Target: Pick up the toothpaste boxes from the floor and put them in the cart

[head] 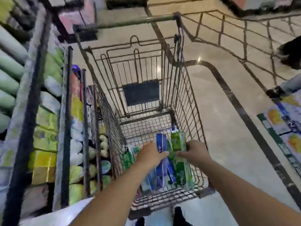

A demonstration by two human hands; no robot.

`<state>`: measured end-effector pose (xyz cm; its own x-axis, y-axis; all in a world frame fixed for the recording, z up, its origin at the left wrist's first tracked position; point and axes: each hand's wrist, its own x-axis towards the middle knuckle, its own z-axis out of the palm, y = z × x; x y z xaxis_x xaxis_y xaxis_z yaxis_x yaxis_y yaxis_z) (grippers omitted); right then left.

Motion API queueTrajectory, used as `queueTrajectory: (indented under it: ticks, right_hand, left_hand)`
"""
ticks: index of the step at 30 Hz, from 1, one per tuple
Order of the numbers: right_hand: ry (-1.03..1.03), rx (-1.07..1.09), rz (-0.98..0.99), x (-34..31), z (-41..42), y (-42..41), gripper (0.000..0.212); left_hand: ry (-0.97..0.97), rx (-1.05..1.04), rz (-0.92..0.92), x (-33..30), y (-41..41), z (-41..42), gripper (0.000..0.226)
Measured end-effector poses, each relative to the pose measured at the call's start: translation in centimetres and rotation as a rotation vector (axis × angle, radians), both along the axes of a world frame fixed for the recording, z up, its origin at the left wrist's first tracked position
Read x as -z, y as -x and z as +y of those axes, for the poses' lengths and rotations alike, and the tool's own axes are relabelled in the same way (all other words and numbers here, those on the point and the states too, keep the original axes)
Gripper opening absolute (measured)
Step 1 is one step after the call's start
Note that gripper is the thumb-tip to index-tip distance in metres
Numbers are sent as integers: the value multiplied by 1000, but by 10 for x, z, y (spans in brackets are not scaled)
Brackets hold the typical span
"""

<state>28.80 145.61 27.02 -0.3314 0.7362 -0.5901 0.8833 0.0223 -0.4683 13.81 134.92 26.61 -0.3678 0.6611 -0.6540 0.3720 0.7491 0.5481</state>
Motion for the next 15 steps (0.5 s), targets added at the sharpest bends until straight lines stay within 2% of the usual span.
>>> queueTrajectory:
  ticks: [4,7,11,15]
  right_hand:
    - [54,-107,-72,62,26,7,35]
    - [61,-162,-133,99,33,13,37]
    - [40,-253,-189,134,30,18,42]
    - [-1,-343,-222,144,25,20,51]
  left_hand:
    - [178,-41,142,59,-20,24,49]
    - [242,-19,195,96,-34,37,52]
    - [301,3,210,127,-46,43,42]
    - [336,-40,159,133,-49,45,28]
